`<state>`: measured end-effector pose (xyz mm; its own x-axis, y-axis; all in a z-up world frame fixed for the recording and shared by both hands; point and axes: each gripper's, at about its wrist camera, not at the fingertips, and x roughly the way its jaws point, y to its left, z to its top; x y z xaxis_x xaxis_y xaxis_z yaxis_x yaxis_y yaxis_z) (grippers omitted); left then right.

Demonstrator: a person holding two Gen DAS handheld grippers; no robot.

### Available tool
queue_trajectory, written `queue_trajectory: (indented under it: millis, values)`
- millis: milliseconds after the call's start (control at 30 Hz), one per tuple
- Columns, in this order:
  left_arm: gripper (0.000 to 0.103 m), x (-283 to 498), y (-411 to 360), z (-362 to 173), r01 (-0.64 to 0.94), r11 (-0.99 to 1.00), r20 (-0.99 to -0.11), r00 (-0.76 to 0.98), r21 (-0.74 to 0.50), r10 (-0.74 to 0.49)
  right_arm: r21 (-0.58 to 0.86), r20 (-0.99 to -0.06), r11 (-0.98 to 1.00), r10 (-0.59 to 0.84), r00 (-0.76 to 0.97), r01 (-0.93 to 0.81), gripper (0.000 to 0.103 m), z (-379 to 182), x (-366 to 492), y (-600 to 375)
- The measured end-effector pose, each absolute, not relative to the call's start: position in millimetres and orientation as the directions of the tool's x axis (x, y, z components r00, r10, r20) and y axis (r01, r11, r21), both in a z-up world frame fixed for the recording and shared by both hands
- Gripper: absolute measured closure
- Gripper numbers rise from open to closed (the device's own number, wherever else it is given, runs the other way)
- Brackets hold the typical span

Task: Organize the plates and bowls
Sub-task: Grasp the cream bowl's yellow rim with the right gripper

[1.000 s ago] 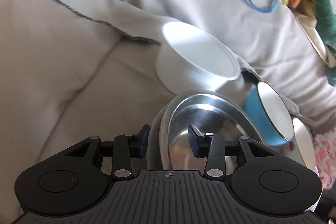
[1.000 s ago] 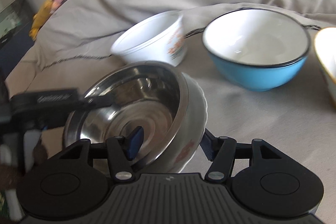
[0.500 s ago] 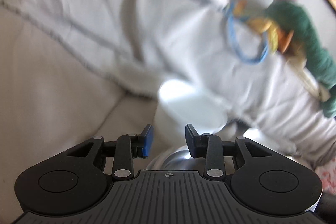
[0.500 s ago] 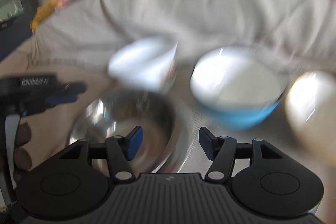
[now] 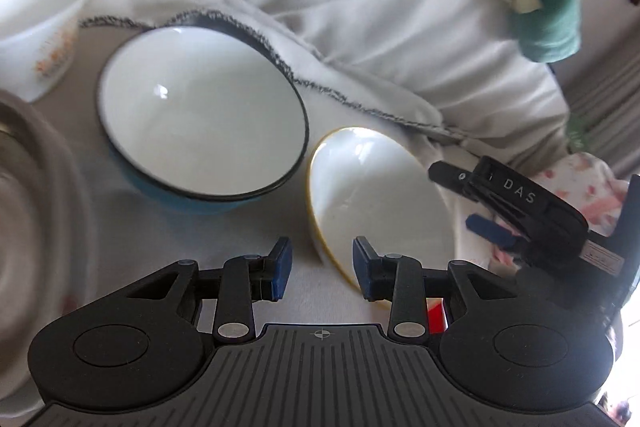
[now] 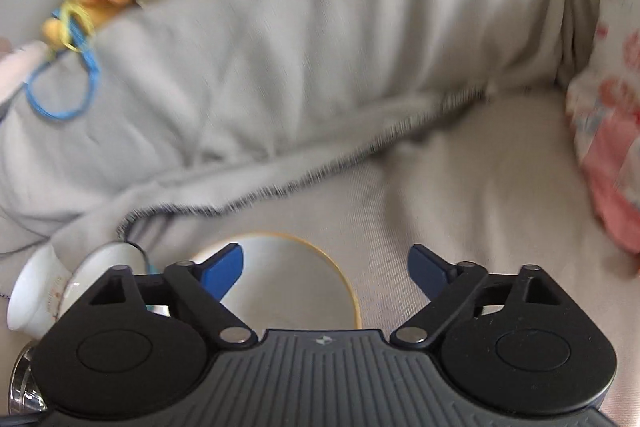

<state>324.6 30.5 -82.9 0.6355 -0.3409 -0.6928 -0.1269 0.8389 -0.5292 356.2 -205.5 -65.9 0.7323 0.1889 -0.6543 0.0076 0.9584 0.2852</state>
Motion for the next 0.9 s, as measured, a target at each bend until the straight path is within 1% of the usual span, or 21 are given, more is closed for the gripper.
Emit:
queue_trajectory:
  millis: [67, 100, 133, 167, 233, 300, 467, 633, 733, 833, 900]
  values:
    - [0.066, 335, 22, -88, -0.137, 0.853, -0.705, 0.636, -0.504, -0.314, 0.298, -0.686, 0.955, 0.218, 0.694, -0.005, 0.02, -77, 365, -206]
    - [0.066, 340, 19, -91, -0.14, 0.858, -0.711, 0.632, -0.495, -0.308, 0.304, -0.701, 0.952, 0.242, 0.671, -0.026, 0.03, -81, 370, -202]
    - [0.066, 341, 19, -93, -0.14, 0.859, -0.716, 0.627, -0.492, -0.307, 0.308, -0.715, 0.95, 0.271, 0.644, -0.058, 0.042, -86, 375, -199]
    - [0.067, 344, 18, -96, -0.137, 0.86, -0.716, 0.625, -0.491, -0.31, 0.305, -0.734, 0.947, 0.298, 0.611, -0.095, 0.048, -91, 379, -195]
    - [0.071, 343, 15, -99, -0.128, 0.861, -0.714, 0.626, -0.492, -0.315, 0.278, -0.763, 0.953, 0.293, 0.576, -0.117, 0.063, -99, 383, -188]
    - [0.072, 341, 18, -99, -0.122, 0.858, -0.71, 0.626, -0.499, -0.323, 0.257, -0.773, 0.959, 0.277, 0.571, -0.117, 0.069, -101, 382, -189]
    - [0.072, 320, 31, -98, -0.074, 0.868, -0.716, 0.602, -0.492, -0.355, 0.385, -0.735, 0.915, 0.382, 0.56, -0.118, 0.069, -91, 360, -202]
    - [0.072, 272, 51, -94, -0.02, 0.882, -0.729, 0.572, -0.471, -0.377, 0.372, -0.719, 0.913, 0.397, 0.571, -0.168, 0.069, -85, 315, -190]
    - [0.072, 243, 65, -95, -0.026, 0.892, -0.747, 0.559, -0.451, -0.361, 0.36, -0.7, 0.902, 0.431, 0.57, -0.239, 0.069, -82, 284, -173]
    - [0.072, 216, 81, -91, -0.04, 0.898, -0.754, 0.559, -0.439, -0.344, 0.336, -0.708, 0.896, 0.443, 0.55, -0.289, 0.068, -88, 260, -154]
    - [0.072, 206, 90, -88, -0.059, 0.906, -0.761, 0.567, -0.418, -0.314, 0.344, -0.716, 0.887, 0.461, 0.525, -0.309, 0.067, -94, 251, -145]
